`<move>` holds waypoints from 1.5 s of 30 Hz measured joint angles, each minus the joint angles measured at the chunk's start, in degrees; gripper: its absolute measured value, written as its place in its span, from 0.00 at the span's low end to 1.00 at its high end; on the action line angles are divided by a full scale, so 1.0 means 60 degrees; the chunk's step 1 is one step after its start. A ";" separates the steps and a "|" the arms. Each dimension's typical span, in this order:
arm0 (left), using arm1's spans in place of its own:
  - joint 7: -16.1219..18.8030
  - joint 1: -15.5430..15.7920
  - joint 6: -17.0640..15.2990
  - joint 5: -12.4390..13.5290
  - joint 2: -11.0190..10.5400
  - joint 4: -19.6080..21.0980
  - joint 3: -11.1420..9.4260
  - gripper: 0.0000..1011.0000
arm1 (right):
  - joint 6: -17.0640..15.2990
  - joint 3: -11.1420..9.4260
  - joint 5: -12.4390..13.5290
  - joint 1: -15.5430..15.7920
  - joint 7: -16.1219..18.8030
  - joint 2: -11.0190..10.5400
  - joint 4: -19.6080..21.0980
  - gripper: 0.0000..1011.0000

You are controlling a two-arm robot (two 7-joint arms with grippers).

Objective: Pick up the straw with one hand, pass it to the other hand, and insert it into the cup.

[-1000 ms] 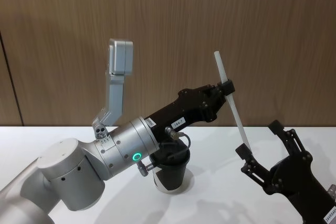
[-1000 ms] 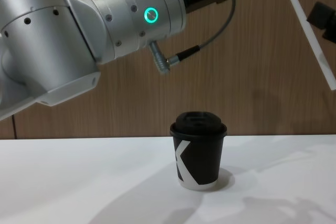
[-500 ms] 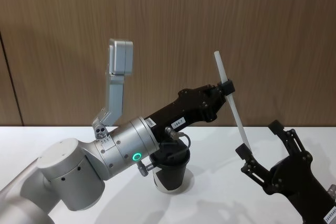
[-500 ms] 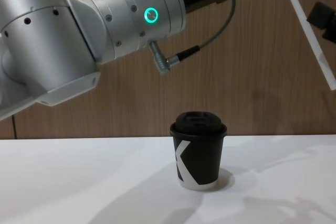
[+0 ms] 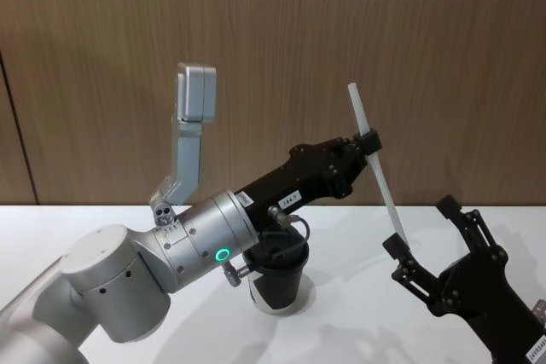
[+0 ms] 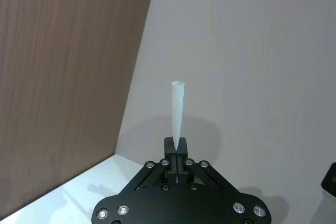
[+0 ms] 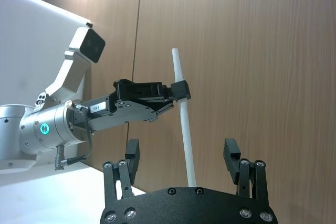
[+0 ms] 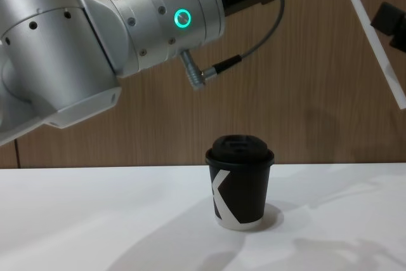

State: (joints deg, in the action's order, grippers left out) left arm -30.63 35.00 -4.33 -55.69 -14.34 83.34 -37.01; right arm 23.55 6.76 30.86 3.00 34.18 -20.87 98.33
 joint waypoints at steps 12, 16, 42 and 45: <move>0.0000 0.0000 0.0000 0.0000 0.0000 0.0000 0.0000 0.01 | 0.0000 0.0000 0.0000 0.0000 0.0000 0.0000 0.0000 0.99; 0.0001 0.0000 0.0000 0.0000 0.0000 0.0000 0.0000 0.01 | 0.0000 0.0000 0.0000 0.0000 0.0000 0.0000 0.0000 0.99; 0.0001 0.0000 0.0001 0.0000 0.0000 0.0000 0.0000 0.01 | 0.0000 0.0000 0.0000 0.0000 0.0000 0.0000 0.0000 0.99; 0.0001 0.0000 0.0001 0.0000 0.0000 0.0000 0.0000 0.01 | 0.0000 0.0000 0.0000 0.0000 0.0000 0.0000 0.0000 0.99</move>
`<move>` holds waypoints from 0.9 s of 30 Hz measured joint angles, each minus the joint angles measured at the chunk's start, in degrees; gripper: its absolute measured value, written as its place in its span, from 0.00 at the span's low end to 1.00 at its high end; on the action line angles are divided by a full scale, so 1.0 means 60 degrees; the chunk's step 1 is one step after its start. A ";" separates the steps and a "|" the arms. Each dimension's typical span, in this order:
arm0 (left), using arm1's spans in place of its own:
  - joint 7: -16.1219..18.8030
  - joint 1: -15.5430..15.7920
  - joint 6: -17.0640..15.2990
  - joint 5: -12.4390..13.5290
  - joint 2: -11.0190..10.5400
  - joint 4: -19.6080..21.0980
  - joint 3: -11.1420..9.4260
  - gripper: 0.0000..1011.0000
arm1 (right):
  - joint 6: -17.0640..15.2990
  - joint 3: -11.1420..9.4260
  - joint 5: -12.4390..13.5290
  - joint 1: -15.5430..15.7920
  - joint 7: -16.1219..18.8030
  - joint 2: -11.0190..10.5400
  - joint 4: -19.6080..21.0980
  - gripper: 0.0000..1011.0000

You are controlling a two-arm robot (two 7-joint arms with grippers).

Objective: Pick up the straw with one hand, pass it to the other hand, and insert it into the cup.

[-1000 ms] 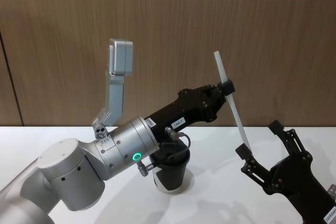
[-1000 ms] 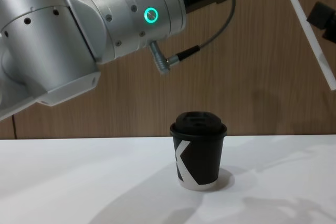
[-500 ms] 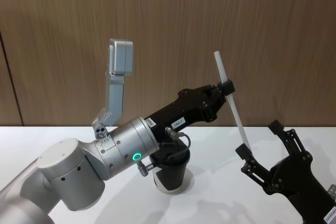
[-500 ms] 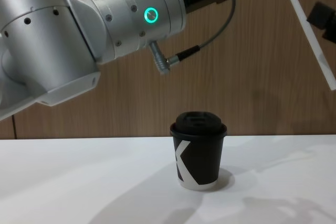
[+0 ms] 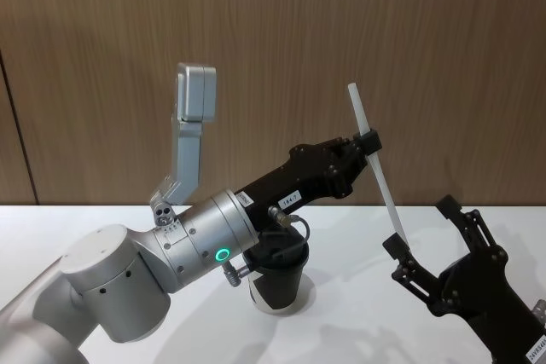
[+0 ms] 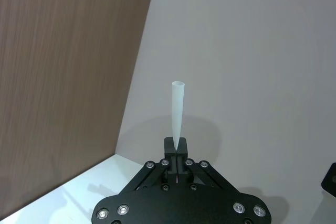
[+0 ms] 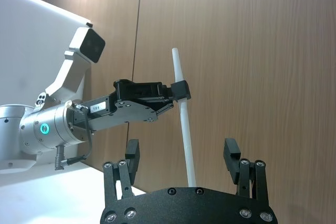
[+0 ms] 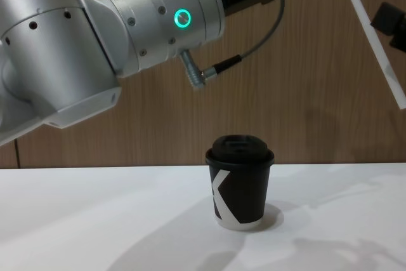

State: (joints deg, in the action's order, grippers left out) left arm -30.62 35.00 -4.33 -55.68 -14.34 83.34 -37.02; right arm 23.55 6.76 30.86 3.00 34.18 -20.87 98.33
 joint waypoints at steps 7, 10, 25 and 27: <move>0.0000 0.0000 0.0000 0.0000 0.0000 0.0000 0.0000 0.01 | 0.0000 0.0000 0.0000 0.0000 0.0000 -0.0001 0.0000 0.99; 0.0000 0.0000 0.0000 0.0000 0.0000 0.0000 0.0000 0.01 | 0.0000 0.0000 0.0000 0.0000 -0.0001 0.0000 0.0000 0.99; 0.0000 0.0000 0.0000 0.0000 0.0001 0.0000 0.0000 0.01 | 0.0000 0.0000 0.0000 0.0000 0.0000 0.0000 0.0000 0.99; 0.0000 0.0000 0.0000 0.0000 0.0000 0.0000 0.0000 0.01 | 0.0000 0.0000 0.0000 0.0000 0.0000 0.0000 0.0000 0.99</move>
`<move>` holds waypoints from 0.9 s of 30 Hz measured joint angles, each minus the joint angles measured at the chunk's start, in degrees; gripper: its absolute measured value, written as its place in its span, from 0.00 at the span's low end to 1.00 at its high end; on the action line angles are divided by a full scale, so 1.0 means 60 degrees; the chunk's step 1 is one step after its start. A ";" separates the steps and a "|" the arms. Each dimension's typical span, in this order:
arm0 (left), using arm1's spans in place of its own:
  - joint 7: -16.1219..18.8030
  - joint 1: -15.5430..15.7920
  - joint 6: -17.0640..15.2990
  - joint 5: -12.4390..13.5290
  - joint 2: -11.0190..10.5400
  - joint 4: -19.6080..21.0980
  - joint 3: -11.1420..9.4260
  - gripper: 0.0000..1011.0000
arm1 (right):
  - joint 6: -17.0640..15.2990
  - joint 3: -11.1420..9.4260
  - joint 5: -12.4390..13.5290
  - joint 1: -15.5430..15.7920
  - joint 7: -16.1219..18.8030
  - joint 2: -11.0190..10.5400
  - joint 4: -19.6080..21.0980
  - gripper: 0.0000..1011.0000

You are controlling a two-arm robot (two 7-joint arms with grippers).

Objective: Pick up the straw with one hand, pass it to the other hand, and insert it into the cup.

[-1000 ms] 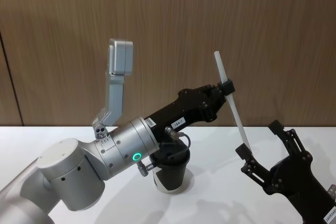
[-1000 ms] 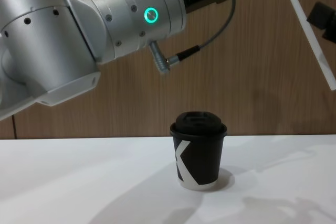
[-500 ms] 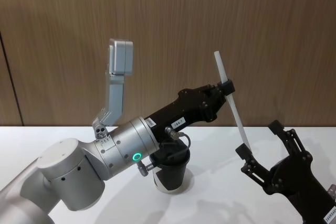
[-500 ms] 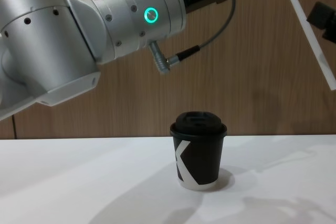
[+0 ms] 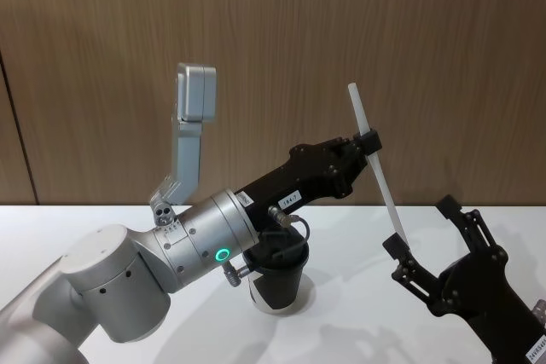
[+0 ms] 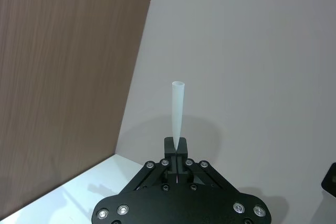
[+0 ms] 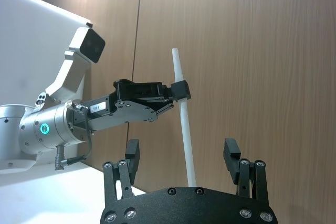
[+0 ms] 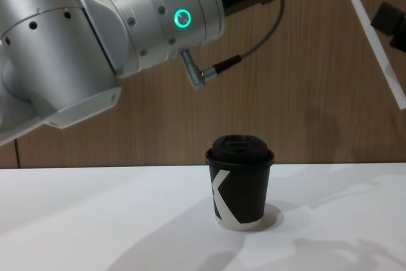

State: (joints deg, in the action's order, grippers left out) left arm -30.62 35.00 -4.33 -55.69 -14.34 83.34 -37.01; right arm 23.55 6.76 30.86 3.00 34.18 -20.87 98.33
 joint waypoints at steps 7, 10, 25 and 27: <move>0.0000 0.0000 0.0000 0.0000 0.0000 0.0000 0.0000 0.01 | 0.0000 0.0000 0.0000 0.0000 0.0000 0.0000 0.0000 0.99; 0.0000 0.0000 0.0000 0.0001 -0.0001 0.0000 -0.0001 0.01 | 0.0000 0.0000 0.0000 -0.0001 0.0000 0.0000 0.0000 0.99; 0.0000 0.0000 0.0000 0.0000 -0.0001 0.0000 0.0001 0.01 | 0.0000 0.0000 0.0000 0.0000 0.0000 -0.0001 0.0000 0.99; 0.0000 0.0000 0.0000 0.0000 0.0000 0.0000 0.0000 0.01 | 0.0000 0.0000 0.0000 0.0000 0.0000 0.0000 0.0000 0.99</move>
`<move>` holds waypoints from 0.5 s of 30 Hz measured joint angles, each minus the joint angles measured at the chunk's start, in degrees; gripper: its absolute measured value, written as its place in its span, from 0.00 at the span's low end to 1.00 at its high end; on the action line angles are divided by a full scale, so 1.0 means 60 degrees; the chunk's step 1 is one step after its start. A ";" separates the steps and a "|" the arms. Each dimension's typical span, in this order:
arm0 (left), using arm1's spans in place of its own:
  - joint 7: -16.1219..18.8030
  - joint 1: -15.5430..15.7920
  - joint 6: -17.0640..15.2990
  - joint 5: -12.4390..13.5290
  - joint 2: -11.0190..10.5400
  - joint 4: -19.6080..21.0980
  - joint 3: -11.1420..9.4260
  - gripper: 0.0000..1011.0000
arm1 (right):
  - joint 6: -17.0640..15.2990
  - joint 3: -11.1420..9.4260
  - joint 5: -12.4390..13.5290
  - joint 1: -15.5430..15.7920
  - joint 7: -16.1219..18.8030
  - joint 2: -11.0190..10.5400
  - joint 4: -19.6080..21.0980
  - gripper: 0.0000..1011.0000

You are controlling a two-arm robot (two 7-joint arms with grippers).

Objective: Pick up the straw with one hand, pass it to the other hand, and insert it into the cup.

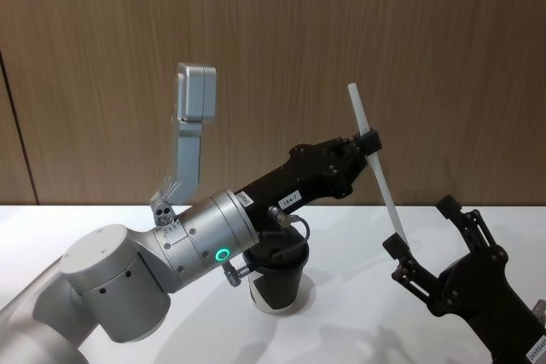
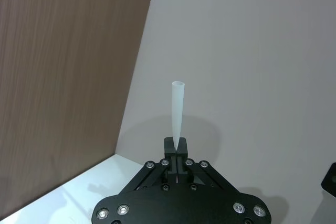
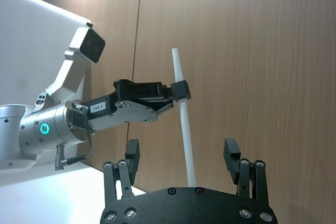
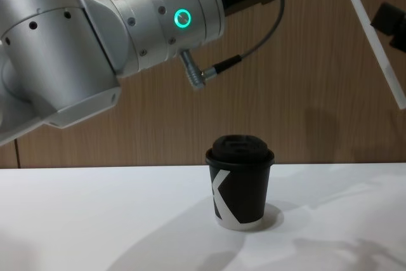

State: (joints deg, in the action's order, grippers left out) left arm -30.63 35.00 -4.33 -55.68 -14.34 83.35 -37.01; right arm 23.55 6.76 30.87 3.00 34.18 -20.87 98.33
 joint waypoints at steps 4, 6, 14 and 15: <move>0.0000 0.0000 0.0000 0.0000 0.0000 -0.0001 0.0000 0.01 | 0.0000 0.0000 0.0000 0.0000 0.0000 0.0000 0.0000 0.99; 0.0000 0.0000 0.0001 0.0000 0.0000 0.0000 0.0000 0.01 | 0.0000 0.0000 0.0000 0.0000 0.0000 0.0000 -0.0001 0.99; 0.0000 0.0000 0.0000 0.0000 0.0000 -0.0001 0.0000 0.01 | 0.0000 0.0000 -0.0001 0.0000 0.0000 0.0000 0.0000 0.99; 0.0000 0.0001 0.0001 0.0000 0.0000 0.0000 0.0000 0.01 | 0.0000 0.0000 -0.0001 0.0000 0.0000 0.0000 0.0000 0.99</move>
State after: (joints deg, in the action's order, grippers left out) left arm -30.63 35.00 -4.33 -55.68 -14.34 83.34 -37.01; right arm 23.55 6.76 30.86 3.00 34.18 -20.87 98.33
